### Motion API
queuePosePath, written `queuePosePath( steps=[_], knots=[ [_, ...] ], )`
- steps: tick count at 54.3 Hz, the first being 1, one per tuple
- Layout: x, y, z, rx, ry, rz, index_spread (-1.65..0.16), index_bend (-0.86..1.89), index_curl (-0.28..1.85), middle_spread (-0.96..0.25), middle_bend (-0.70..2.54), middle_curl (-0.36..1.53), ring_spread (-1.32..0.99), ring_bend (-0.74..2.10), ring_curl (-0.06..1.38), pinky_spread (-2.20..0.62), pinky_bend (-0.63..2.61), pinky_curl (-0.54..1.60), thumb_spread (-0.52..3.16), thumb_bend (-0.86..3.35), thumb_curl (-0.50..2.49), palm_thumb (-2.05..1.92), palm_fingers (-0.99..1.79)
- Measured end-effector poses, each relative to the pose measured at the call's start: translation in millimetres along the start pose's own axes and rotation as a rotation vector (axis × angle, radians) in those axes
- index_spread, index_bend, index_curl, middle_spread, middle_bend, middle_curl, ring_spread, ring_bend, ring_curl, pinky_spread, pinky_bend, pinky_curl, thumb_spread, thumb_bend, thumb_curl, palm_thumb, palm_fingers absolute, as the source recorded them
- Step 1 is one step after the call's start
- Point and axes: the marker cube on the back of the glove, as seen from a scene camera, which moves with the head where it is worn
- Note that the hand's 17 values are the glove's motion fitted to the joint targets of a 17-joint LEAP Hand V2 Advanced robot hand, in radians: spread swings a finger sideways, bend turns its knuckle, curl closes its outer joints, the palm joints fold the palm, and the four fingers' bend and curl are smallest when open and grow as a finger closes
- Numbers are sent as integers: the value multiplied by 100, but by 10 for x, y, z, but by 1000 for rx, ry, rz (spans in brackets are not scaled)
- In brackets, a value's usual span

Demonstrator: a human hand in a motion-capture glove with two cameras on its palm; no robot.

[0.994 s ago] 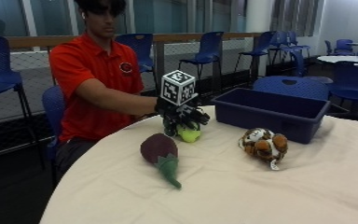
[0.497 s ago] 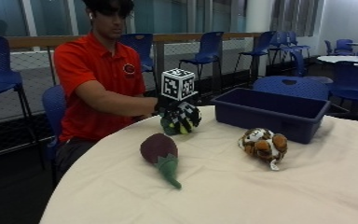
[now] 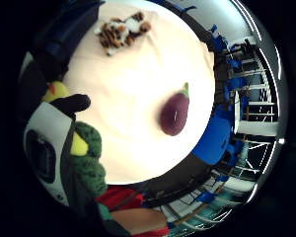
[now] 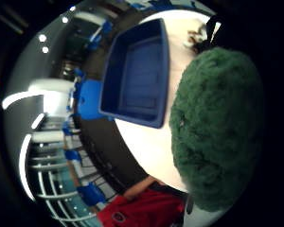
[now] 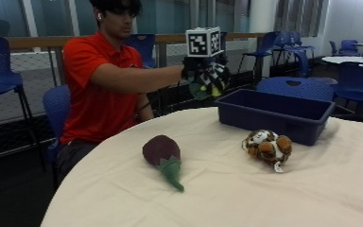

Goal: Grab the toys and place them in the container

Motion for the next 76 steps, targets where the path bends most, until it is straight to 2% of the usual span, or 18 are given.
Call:
queuePosePath(
  steps=[13, 21, 26, 31, 34, 38, 41, 42, 44, 45, 47, 50, 56, 60, 64, 69, 76],
  knots=[
    [-885, -802, -245, 8, -51, -141, -44, 19, 56, -52, 47, 47, -55, 72, 36, -45, 96, 41, 84, 21, 84, 69, 92],
    [-1232, -1273, -273, 13, -26, -115, -45, 18, 60, -53, 47, 50, -55, 72, 38, -45, 96, 42, 80, 19, 89, 67, 92],
    [-1405, -1415, -186, 27, 44, -258, -46, 18, 63, -54, 46, 52, -56, 71, 39, -45, 97, 43, 79, 17, 91, 66, 91],
    [-1544, -1529, -77, 23, 38, -174, -46, 18, 66, -54, 45, 54, -55, 70, 40, -45, 97, 43, 77, 15, 94, 65, 90],
    [-1530, -1522, 30, -11, 104, -231, -47, 18, 68, -55, 45, 56, -55, 68, 40, -45, 98, 43, 78, 14, 95, 65, 87],
    [-1598, -1539, 132, -76, 55, -115, -47, 17, 70, -55, 43, 57, -54, 67, 40, -45, 99, 43, 78, 13, 96, 64, 86],
    [-1630, -1491, 195, -137, -13, -151, -47, 9, 69, -54, 37, 56, -52, 68, 41, -45, 104, 44, 81, 10, 95, 61, 76],
    [-1637, -1474, 205, -151, -42, -170, -46, 2, 66, -53, 31, 54, -50, 69, 41, -45, 110, 46, 88, 8, 92, 57, 67],
    [-1642, -1445, 218, -167, -86, -198, -45, 7, 66, -50, 29, 54, -46, 64, 41, -43, 113, 46, 96, 5, 88, 50, 54],
    [-1639, -1432, 224, -170, -96, -208, -44, 13, 66, -47, 25, 53, -42, 55, 39, -38, 107, 45, 100, 1, 85, 44, 27],
    [-1623, -1405, 236, -173, -94, -223, -42, 13, 67, -42, 24, 54, -35, 52, 41, -28, 109, 50, 105, -3, 80, 37, 8],
    [-1582, -1350, 251, -168, -65, -232, -41, 6, 60, -34, 22, 52, -25, 40, 37, -17, 110, 48, 110, -7, 73, 26, -14],
    [-1293, -1230, 289, -143, 74, -273, -38, 7, 49, -25, 18, 48, -14, 28, 30, -3, 112, 43, 116, -5, 63, 14, -16],
    [-1067, -1090, 291, -145, 21, -281, -37, 10, 45, -21, 16, 46, -9, 25, 28, 2, 111, 41, 118, -4, 58, 10, -17],
    [-716, -986, 357, -116, 119, -271, -37, 11, 42, -18, 16, 44, -6, 22, 28, 6, 110, 40, 119, -4, 53, 7, -17],
    [-460, -829, 389, -114, 18, -186, -37, 13, 39, -16, 15, 42, -3, 20, 28, 9, 107, 39, 120, -3, 49, 5, -15],
    [46, -616, 480, -111, 11, -111, -37, 15, 37, -14, 15, 39, -1, 18, 28, 12, 105, 37, 120, -3, 44, 2, -14]
  ],
)
